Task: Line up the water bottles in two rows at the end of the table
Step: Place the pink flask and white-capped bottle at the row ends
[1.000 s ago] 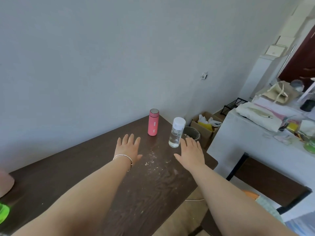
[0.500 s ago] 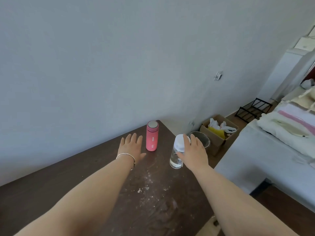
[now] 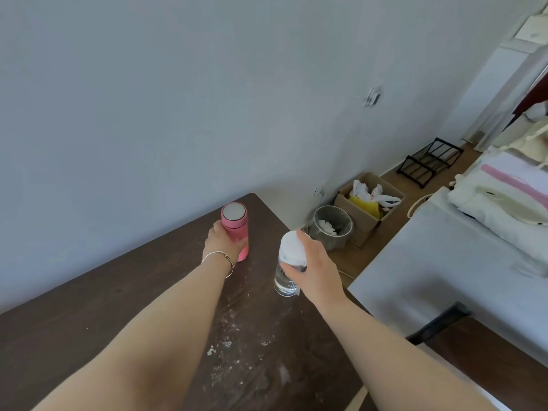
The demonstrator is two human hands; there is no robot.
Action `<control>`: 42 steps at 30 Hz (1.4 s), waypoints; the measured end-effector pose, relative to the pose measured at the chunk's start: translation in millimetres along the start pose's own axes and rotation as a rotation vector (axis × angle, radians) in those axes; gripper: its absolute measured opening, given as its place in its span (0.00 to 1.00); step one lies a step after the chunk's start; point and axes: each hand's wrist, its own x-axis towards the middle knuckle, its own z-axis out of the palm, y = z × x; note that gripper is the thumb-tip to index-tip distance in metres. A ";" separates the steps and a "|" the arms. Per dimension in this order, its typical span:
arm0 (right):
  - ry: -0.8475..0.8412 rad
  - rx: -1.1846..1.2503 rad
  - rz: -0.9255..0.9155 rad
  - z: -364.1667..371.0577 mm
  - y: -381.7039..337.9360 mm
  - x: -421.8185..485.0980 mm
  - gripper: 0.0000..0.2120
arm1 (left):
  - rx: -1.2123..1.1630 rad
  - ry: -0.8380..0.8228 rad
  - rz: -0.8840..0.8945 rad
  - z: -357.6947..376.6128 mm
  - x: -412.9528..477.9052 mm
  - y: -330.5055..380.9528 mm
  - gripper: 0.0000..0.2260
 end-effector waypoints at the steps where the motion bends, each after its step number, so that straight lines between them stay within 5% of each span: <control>1: 0.011 0.009 -0.013 1.7 1.9 -0.7 0.39 | -0.029 0.008 -0.014 3.4 2.3 0.2 0.30; 21: -0.036 0.057 0.045 -4.0 -28.1 -9.5 0.38 | -0.115 0.023 0.114 -25.4 -36.5 -43.2 0.25; 42: -0.007 0.309 0.104 -76.0 -203.0 -180.8 0.34 | -0.197 0.090 0.122 -163.2 -266.1 -164.7 0.21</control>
